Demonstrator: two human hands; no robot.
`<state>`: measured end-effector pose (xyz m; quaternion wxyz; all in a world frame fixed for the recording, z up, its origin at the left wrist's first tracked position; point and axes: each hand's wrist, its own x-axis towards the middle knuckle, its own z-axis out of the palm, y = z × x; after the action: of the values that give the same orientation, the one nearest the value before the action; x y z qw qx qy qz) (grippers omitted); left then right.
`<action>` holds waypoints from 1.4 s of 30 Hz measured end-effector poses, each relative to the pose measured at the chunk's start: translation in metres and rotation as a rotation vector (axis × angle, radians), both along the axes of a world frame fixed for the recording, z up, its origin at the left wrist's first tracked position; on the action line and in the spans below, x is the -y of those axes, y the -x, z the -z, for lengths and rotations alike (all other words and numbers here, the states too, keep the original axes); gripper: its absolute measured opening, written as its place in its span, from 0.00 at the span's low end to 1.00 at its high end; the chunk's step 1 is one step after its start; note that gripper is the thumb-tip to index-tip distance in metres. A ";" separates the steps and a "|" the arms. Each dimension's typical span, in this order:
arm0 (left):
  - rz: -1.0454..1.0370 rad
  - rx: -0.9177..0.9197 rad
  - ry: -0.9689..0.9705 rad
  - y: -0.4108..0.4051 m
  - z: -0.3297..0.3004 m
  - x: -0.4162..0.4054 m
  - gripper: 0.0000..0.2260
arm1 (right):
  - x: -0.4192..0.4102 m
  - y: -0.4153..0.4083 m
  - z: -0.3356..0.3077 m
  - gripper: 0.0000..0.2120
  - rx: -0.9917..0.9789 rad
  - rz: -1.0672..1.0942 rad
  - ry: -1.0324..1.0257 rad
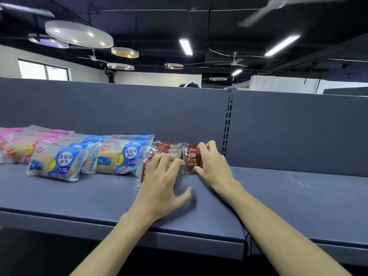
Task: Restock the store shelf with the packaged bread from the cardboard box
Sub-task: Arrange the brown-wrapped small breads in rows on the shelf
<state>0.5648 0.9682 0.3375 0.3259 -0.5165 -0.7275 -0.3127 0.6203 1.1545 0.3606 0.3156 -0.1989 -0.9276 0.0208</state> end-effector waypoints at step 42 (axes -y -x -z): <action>-0.076 0.105 0.318 0.054 -0.030 0.137 0.23 | 0.172 -0.029 -0.030 0.25 0.176 -0.267 -0.060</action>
<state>0.5108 0.8312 0.3673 0.2130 -0.5167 -0.8028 -0.2076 0.6494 0.9826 0.3911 0.2331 -0.0655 -0.9701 0.0175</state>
